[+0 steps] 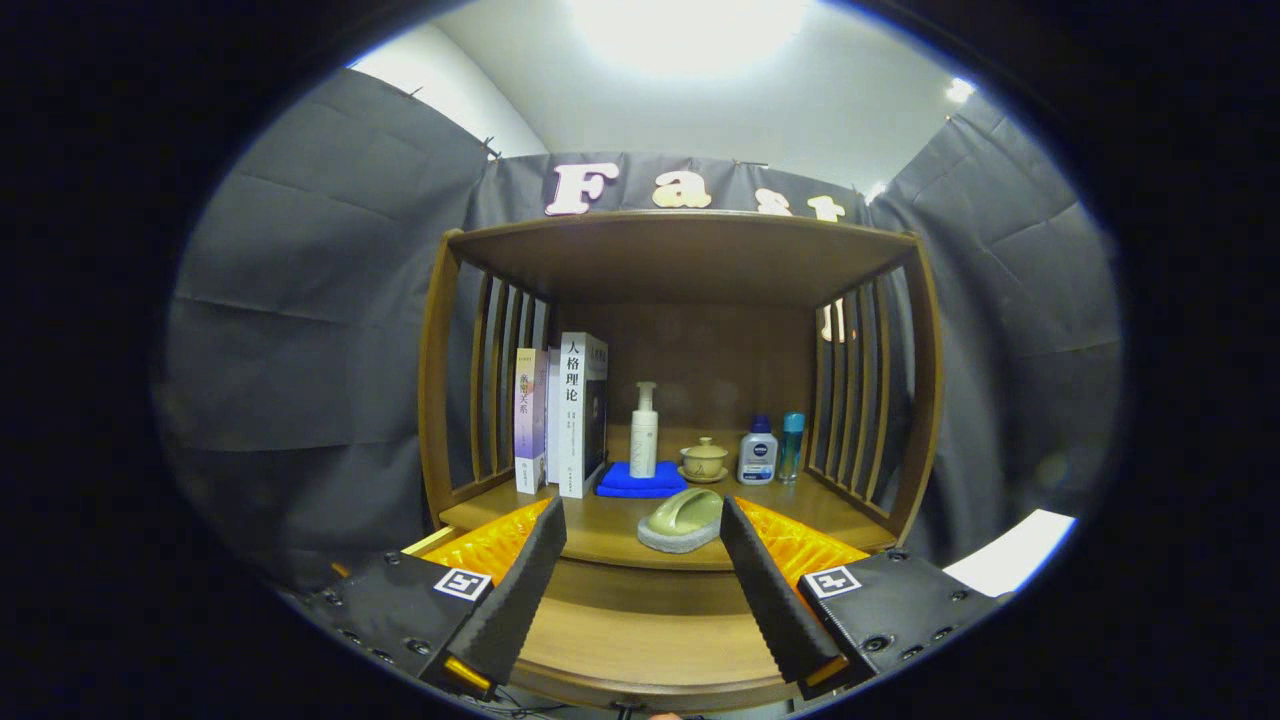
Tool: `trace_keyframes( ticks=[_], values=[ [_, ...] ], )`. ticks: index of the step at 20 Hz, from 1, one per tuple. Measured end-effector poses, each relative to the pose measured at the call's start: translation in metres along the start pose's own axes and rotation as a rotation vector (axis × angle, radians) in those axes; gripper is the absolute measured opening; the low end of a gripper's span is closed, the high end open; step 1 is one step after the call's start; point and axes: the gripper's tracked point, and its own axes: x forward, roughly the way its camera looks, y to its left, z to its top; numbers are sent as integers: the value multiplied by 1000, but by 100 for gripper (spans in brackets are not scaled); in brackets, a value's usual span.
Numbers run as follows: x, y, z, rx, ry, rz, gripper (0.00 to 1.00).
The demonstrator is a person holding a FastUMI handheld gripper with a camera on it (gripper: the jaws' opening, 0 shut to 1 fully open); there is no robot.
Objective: Pull open the drawer, take out the items inside it, and place them on the countertop above the cabinet.
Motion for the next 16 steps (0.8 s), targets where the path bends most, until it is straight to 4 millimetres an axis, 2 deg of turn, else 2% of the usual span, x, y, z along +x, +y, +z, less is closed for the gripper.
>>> trace_keyframes(
  ticks=[7, 16],
  values=[
    [-41, 3, -31, -13, -31, -6, 98],
    [-73, 2, -99, -6, 70, -8, 100]
  ],
)
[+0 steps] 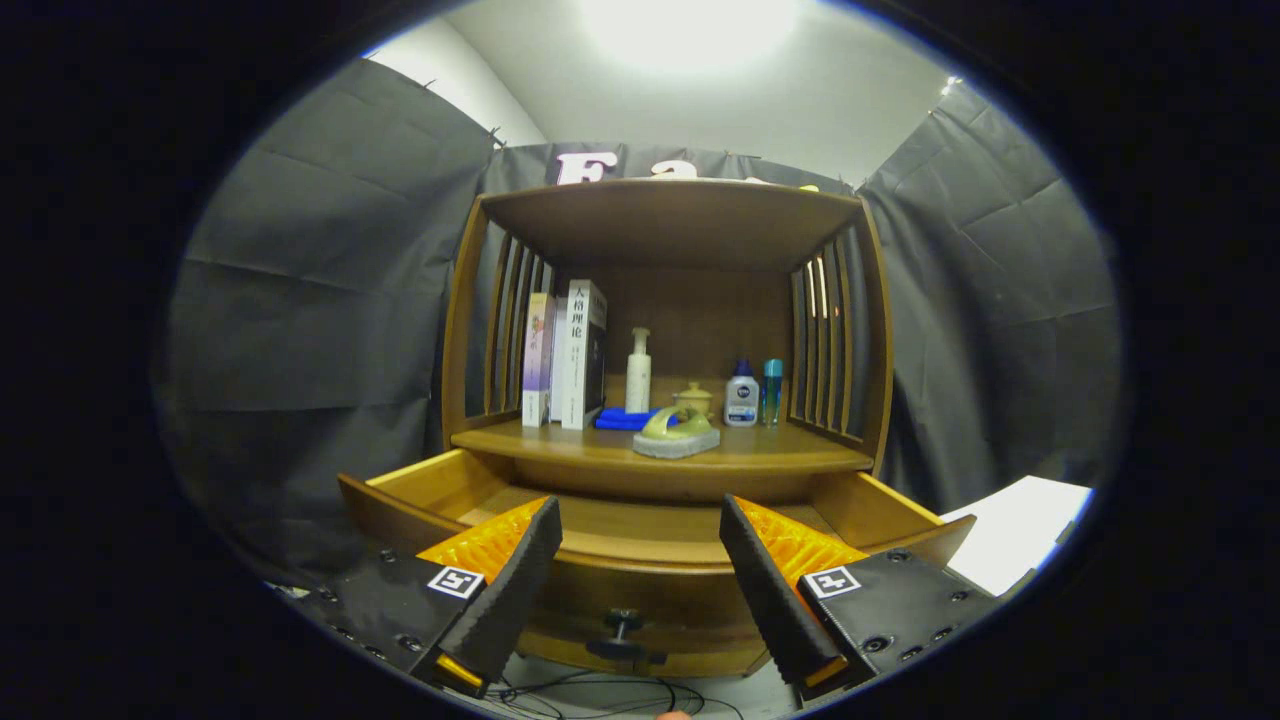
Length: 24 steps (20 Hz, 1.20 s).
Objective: Pull open the drawer, take out the items inside it, and place them on the countertop above the cabinet.
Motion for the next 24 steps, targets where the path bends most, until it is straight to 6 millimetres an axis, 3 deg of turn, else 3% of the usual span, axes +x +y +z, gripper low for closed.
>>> trace_keyframes(
  ticks=[8, 15, 24],
  values=[
    [-12, 2, -49, -9, 83, -1, 100],
    [-8, 20, -79, -20, 132, 25, 100],
    [9, 14, -90, 45, 186, -24, 100]
  ],
)
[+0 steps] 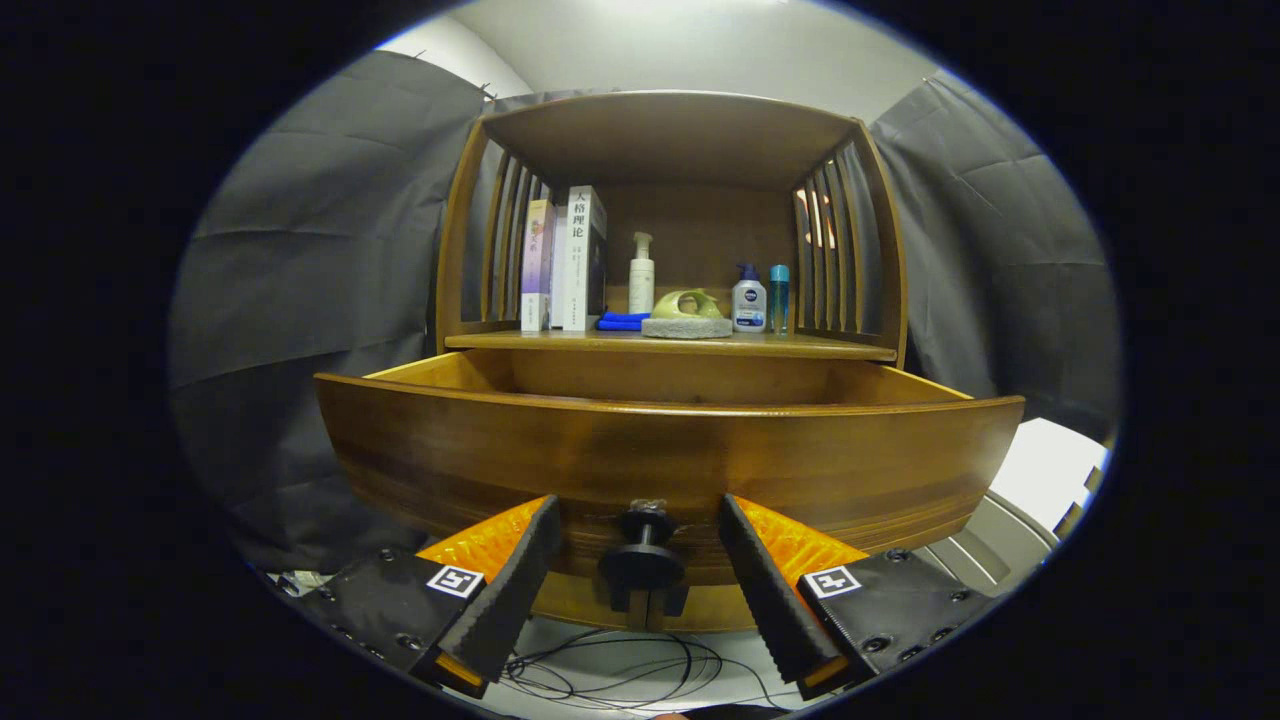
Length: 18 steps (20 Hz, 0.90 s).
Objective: Pull open the drawer, take out the items inside it, and place them on the countertop above the cabinet.
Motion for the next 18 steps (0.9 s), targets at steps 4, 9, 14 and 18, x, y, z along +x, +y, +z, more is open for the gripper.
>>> trace_keyframes(
  ticks=[4, 9, 14, 18],
  values=[
    [0, -1, 2, -5, -10, -15, 95],
    [7, -4, 4, 0, -10, -50, 95],
    [17, -6, 7, -2, -6, -50, 95],
    [26, -7, 9, -4, 2, -50, 96]
  ],
)
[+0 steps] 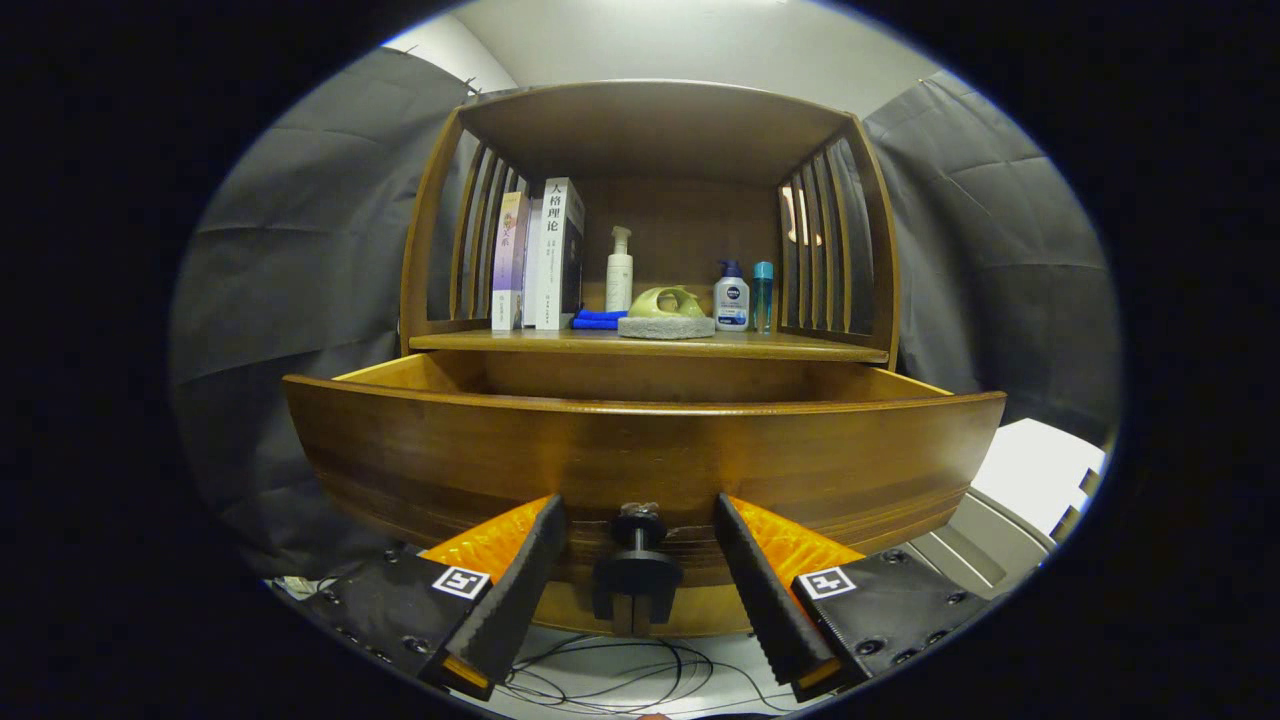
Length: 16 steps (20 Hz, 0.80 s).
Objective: Pull open the drawer, take out the items inside it, and place them on the countertop above the cabinet.
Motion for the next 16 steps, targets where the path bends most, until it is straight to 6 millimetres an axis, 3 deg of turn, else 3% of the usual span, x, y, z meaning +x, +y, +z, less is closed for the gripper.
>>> trace_keyframes(
  ticks=[16],
  values=[
    [57, 0, 16, 13, 6, -6, 96]
  ],
)
